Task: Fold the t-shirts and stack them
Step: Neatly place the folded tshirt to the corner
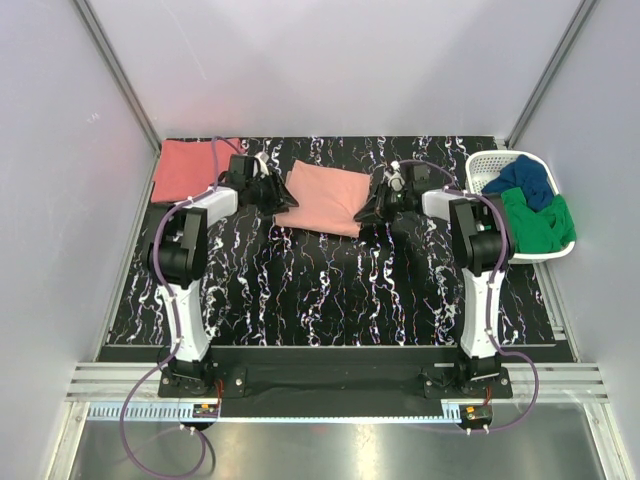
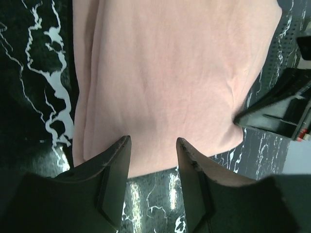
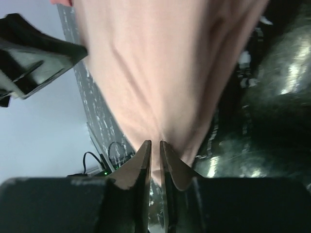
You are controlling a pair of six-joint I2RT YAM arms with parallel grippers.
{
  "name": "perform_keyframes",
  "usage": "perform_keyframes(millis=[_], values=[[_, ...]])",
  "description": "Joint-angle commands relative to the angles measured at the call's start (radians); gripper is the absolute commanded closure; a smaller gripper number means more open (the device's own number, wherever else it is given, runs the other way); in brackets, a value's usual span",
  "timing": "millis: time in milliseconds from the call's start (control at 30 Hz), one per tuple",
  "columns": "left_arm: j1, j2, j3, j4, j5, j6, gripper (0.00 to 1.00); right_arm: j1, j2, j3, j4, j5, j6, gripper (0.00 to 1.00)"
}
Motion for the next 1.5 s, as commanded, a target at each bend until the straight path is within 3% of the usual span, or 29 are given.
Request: perform_keyframes(millis=[0, 133, 300, 400, 667, 767, 867, 967, 1067, 1167, 1467], values=[[0.008, 0.026, 0.053, 0.08, 0.052, -0.021, 0.53, 0.012, -0.126, 0.032, -0.02, 0.015, 0.0, 0.8], [0.008, 0.038, 0.063, 0.062, 0.036, -0.035, 0.53, 0.087, -0.085, 0.112, -0.003, 0.032, 0.034, 0.8], [0.021, 0.023, 0.008, 0.062, -0.007, -0.059, 0.53, 0.114, 0.052, 0.164, 0.139, -0.017, 0.139, 0.81], [0.021, -0.011, -0.055, 0.046, -0.05, -0.073, 0.53, 0.115, 0.087, 0.149, 0.094, -0.007, 0.077, 0.81], [-0.017, -0.223, -0.296, 0.051, -0.166, -0.185, 0.53, 0.098, 0.004, 0.018, -0.061, 0.039, -0.093, 0.79], [-0.025, -0.295, -0.318, 0.034, -0.18, -0.202, 0.51, 0.098, -0.063, -0.043, -0.095, 0.056, -0.11, 0.77], [-0.02, -0.303, -0.228, -0.056, -0.176, -0.165, 0.5, 0.098, -0.117, -0.069, -0.097, 0.017, -0.117, 0.76], [-0.02, -0.274, -0.124, -0.018, -0.09, -0.142, 0.5, 0.097, -0.152, -0.037, -0.127, 0.015, -0.121, 0.76], [-0.02, -0.144, 0.009, 0.002, -0.004, -0.115, 0.51, 0.077, -0.149, 0.027, -0.12, 0.012, -0.095, 0.75], [-0.02, 0.011, 0.182, 0.012, 0.146, -0.102, 0.59, 0.04, -0.105, 0.098, -0.085, -0.02, -0.058, 0.76], [-0.018, 0.331, 0.454, 0.163, 0.225, -0.26, 0.6, -0.017, 0.105, 0.349, -0.118, -0.059, -0.025, 0.81]])
